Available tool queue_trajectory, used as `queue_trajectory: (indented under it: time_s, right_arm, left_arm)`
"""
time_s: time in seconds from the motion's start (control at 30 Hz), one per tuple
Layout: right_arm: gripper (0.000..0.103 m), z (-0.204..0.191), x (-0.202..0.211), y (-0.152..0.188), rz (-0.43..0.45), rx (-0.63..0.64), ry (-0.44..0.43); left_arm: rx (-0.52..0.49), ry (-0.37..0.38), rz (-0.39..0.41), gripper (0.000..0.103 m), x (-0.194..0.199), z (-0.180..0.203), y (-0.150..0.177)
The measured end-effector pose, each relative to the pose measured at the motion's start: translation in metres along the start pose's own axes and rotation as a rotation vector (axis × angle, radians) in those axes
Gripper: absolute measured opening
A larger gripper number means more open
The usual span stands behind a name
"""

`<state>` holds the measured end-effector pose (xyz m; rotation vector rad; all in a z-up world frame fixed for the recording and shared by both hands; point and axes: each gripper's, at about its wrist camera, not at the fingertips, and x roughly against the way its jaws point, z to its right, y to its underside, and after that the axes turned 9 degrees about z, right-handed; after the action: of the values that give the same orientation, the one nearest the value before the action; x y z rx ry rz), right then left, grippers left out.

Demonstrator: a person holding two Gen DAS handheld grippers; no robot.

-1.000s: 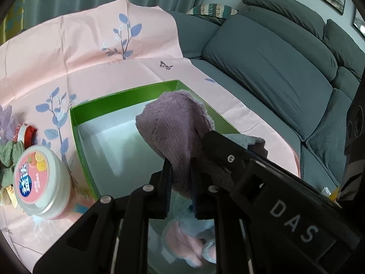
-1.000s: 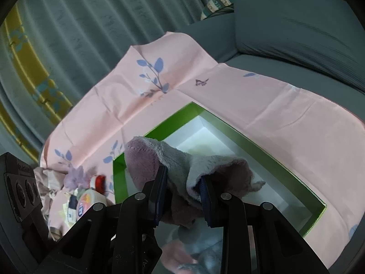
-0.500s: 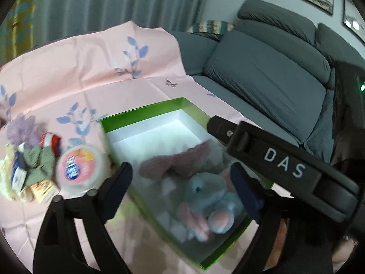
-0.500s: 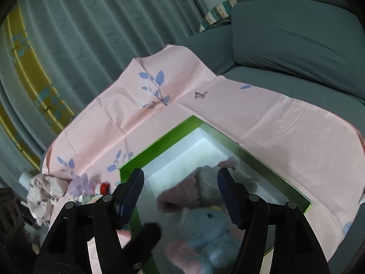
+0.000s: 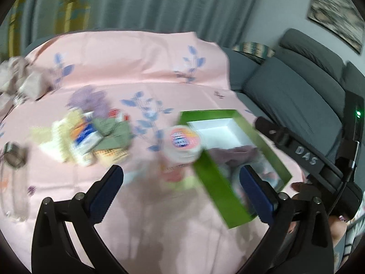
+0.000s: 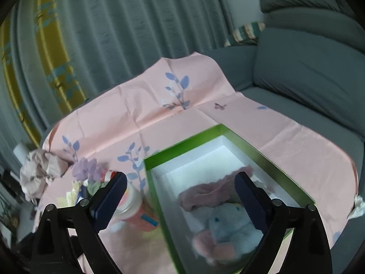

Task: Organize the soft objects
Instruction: 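Open the right gripper to release the cloth into the box, then move the right tool back and grasp the blue tissue pack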

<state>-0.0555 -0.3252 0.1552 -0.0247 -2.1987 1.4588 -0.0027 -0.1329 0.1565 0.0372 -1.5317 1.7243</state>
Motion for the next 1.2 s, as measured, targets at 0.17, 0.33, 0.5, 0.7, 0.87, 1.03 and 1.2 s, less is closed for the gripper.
queue_trajectory:
  time_s: [0.17,0.33,0.5,0.7,0.87,1.03,1.2]
  right_arm:
    - [0.096,-0.028,0.001,0.005,-0.008,0.062,-0.026]
    - [0.096,-0.052,0.002,0.012,-0.028,0.102,-0.070]
    - [0.096,-0.077,0.002,0.021,-0.056,0.138,-0.123]
    - [0.096,-0.101,-0.006,0.036,-0.158,0.093,-0.256]
    - [0.096,-0.137,-0.026,0.056,-0.284,0.083,-0.321]
    - [0.096,-0.195,-0.050,0.074,-0.317,0.234,-0.318]
    - [0.096,-0.254,-0.092,0.095,-0.344,0.459,-0.238]
  left_arm:
    - [0.067,-0.139,0.007,0.102,0.028,-0.052,0.006]
    - [0.110,-0.253,0.029,0.102,0.054,-0.098,0.021]
    - [0.193,-0.298,-0.007,0.102,0.056,-0.138,0.041]
    - [0.272,-0.367,-0.005,0.101,0.055,-0.171,0.048]
    - [0.297,-0.404,0.005,0.102,0.063,-0.188,0.047]
    - [0.321,-0.439,0.003,0.101,0.064,-0.203,0.045]
    - [0.355,-0.429,-0.004,0.101,0.066,-0.213,0.044]
